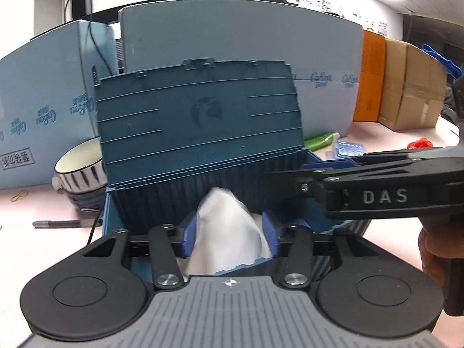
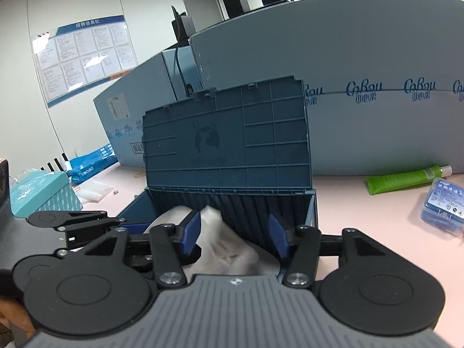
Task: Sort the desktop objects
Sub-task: 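Open both grippers to release the cloth into the box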
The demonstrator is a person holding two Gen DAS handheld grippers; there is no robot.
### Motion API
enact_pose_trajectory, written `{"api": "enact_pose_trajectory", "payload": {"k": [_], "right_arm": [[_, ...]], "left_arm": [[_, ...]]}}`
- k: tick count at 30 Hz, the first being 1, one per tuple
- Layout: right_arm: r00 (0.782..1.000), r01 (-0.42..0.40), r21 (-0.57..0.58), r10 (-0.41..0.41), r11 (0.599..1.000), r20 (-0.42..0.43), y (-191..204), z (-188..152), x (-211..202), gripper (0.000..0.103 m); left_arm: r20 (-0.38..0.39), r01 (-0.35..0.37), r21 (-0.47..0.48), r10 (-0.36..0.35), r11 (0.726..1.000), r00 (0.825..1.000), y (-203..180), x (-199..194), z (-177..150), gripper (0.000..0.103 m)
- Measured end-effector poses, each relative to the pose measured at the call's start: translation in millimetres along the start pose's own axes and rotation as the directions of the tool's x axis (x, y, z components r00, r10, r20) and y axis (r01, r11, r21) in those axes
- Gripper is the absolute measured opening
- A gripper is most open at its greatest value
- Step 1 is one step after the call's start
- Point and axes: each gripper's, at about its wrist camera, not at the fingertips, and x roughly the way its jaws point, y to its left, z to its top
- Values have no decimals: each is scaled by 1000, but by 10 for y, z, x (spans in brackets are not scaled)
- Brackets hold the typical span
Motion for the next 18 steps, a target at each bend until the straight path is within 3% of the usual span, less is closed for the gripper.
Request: {"api": "enact_pose_trajectory", "payload": {"k": [10, 18], "right_arm": [[1000, -12, 7, 12, 1000, 7, 8, -1, 21, 67], [997, 8, 11, -9, 1000, 78, 51, 1, -63, 83]], "left_arm": [[9, -39, -24, 39, 999, 999, 10, -28, -21, 64], [30, -128, -57, 130, 990, 991, -88, -105, -40, 75]]}}
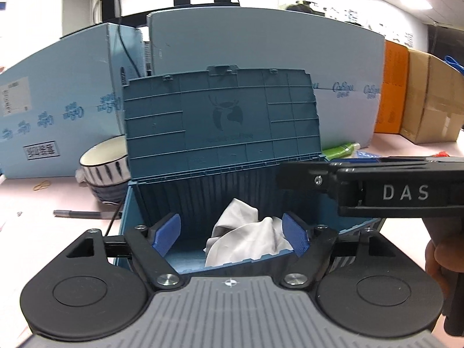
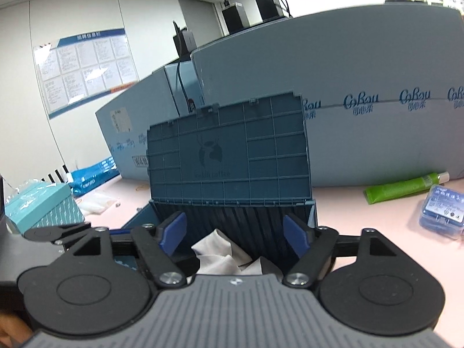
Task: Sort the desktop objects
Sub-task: 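Open both grippers to release the cloth into the box, then raise both open grippers out of the box and back away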
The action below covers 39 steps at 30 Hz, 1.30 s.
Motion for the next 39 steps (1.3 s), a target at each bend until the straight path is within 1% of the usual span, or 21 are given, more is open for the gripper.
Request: {"api": "enact_pose_trajectory", "payload": {"k": [2, 3, 8, 12, 20, 24, 28, 30, 35, 39], "right_arm": [[1000, 14, -8, -14, 1000, 28, 30, -2, -34, 93], [999, 20, -12, -19, 1000, 42, 46, -3, -51, 94], [997, 27, -34, -24, 999, 79, 107, -10, -108, 98], [995, 42, -34, -39, 999, 91, 128, -15, -134, 103], [996, 38, -13, -36, 999, 85, 139, -59, -195, 103], [997, 42, 8, -42, 999, 67, 136, -93, -217, 103], [998, 38, 29, -39, 999, 50, 126, -117, -228, 103], [998, 36, 34, -38, 999, 55, 126, -128, -251, 103], [999, 19, 32, -20, 999, 33, 133, -164, -275, 103], [999, 12, 18, -12, 1000, 39, 136, -183, -339, 103]], "left_arm": [[9, -33, -3, 33, 999, 999, -44, -31, -14, 75], [14, -44, -1, 44, 999, 999, -59, -41, -20, 75], [22, -75, -20, 76, 997, 997, -80, -95, -33, 78], [41, -93, -6, 93, 996, 995, -113, -162, -37, 85], [62, -130, -1, 129, 992, 990, -169, -331, -98, 94], [46, -144, -7, 144, 990, 989, -174, -381, -143, 97], [38, -161, 2, 161, 987, 986, -195, -433, -192, 97], [35, -165, 3, 164, 986, 986, -207, -460, -211, 97], [27, -170, 4, 170, 985, 985, -254, -510, -251, 97], [17, -170, 4, 170, 985, 985, -313, -543, -280, 97]]}}
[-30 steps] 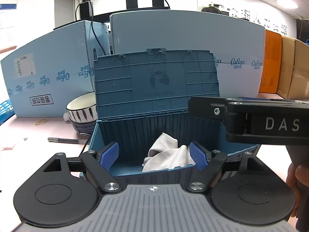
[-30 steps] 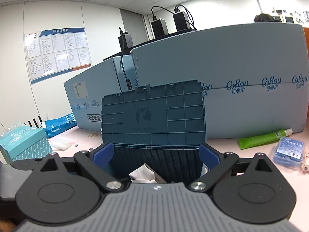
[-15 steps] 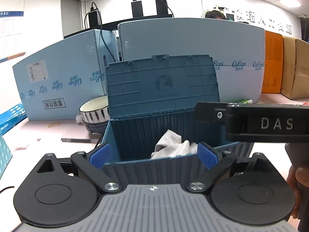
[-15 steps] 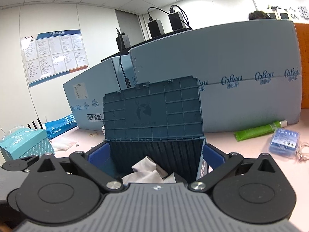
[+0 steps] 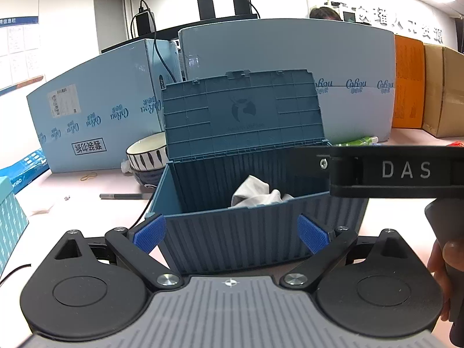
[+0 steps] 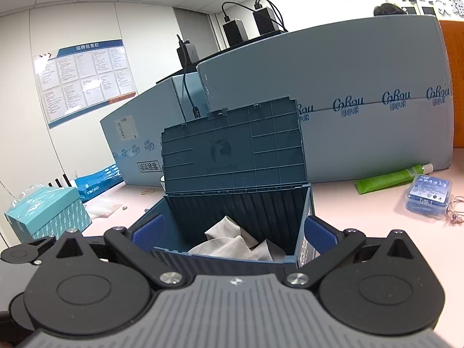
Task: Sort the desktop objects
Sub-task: 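Raise both open grippers out of the box and back away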
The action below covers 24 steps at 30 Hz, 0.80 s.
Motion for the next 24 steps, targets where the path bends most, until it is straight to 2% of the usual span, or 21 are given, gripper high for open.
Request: {"api": "enact_pose_trajectory", "payload": {"k": [14, 24], "right_arm": [[999, 27, 12, -27, 1000, -39, -183, -79, -221, 103], [990, 112, 47, -107, 993, -87, -428, -150, -377, 103]], "left_arm": [[-39, 21, 15, -20, 1000, 999, -308, -73, -81, 97], [-84, 52, 33, -49, 998, 995, -557, -31, -86, 97]]}}
